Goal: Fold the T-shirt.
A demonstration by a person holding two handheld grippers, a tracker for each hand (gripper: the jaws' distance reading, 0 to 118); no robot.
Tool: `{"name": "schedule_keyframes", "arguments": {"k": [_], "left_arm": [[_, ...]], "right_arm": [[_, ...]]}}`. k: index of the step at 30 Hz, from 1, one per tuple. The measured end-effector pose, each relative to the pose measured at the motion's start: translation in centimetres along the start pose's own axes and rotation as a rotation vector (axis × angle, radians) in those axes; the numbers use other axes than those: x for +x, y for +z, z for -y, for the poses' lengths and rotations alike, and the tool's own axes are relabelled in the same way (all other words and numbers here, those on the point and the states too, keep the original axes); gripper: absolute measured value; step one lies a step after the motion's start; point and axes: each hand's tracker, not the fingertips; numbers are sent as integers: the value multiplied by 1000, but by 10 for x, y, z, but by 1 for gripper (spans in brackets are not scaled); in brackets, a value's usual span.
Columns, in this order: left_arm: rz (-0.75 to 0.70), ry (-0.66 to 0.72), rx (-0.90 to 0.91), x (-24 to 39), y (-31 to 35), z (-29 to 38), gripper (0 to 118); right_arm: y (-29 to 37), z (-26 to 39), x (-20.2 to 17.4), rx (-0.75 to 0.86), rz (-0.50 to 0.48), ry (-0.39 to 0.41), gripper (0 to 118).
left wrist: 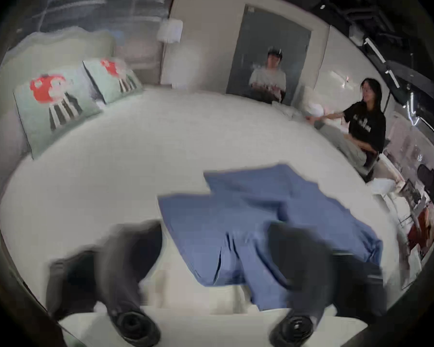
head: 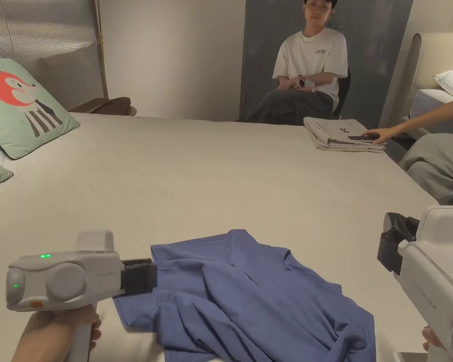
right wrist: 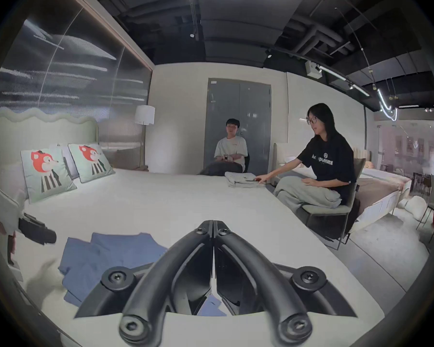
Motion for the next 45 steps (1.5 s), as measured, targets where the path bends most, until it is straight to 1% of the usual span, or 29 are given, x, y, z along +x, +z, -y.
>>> {"name": "schedule_keyframes", "arguments": {"k": [1,2,5,6,7,8,10,11,12,13,14,16,17,18,20,23,24,25,27,28,29,30,31,32,33,35,39,41,45], "left_arm": [[8,-2,-17,-2,-8,5,109],[-10,-9,-22,-2,-15,8,106],[-25,6,-88,-7,-40,15,105],[-28,13,-101,-8,-48,17,102],[-27,15,-105,-11,-52,18,96],[-30,16,-108,-10,-57,19,83],[-49,11,-109,-8,-62,21,68],[-82,-5,-97,-7,-62,23,53],[-107,-31,-78,-6,-61,24,34],[-102,-40,-60,-6,-58,25,7],[-99,-38,-53,-6,-56,26,1],[-86,-5,-39,-9,-51,25,1],[-75,-1,-34,-10,-49,25,1],[-82,-8,-22,-9,-46,25,1],[-76,-7,1,-11,-40,25,1],[-68,0,22,-10,-34,24,1],[-66,-3,27,-9,-32,23,1],[-66,-5,33,-9,-31,23,1],[-66,-13,40,-7,-28,23,1],[-67,-16,45,-7,-26,23,1],[-66,-15,48,-8,-24,23,1],[-63,-9,53,-9,-21,23,1],[-57,-1,60,-9,-18,21,1],[-54,2,69,-9,-14,20,1],[-49,5,81,-9,-8,18,1],[-41,7,107,-7,4,11,1],[-12,40,170,-4,34,-10,1],[14,49,239,-1,52,-22,1],[26,41,353,8,96,-55,1]], "right_arm": [[-3,4,0,-14,0,5,0],[-5,7,0,-26,-1,8,0],[-16,17,0,-66,2,10,0],[-19,21,0,-79,3,9,0],[-22,24,0,-90,3,10,0],[-24,27,0,-101,3,13,0],[-30,33,0,-122,5,21,0],[-32,36,1,-131,5,23,0],[-35,39,1,-142,6,22,0],[-38,41,3,-158,7,16,2],[-39,42,3,-177,8,8,23],[-49,47,7,-265,-5,-16,91],[-55,51,9,-317,-11,-22,113],[-62,57,12,-371,-20,-37,113],[-67,67,16,-420,-34,-45,111],[-76,87,18,-564,-58,-71,111],[-78,94,18,-603,-61,-89,109],[-79,101,18,-642,-70,-108,103],[-79,111,18,-676,-94,-159,74],[-79,114,18,-683,-101,-177,57],[-78,115,17,-675,-98,-180,30],[-75,115,16,-657,-101,-174,12],[-72,112,15,-624,-106,-170,8],[-70,106,14,-594,-107,-154,7],[-67,98,14,-553,-127,-139,7],[-60,80,14,-481,-131,-124,7],[-45,28,20,-324,-123,-152,6],[-36,0,24,-254,-130,-176,7],[-19,-53,29,-118,-124,-176,6]]}}
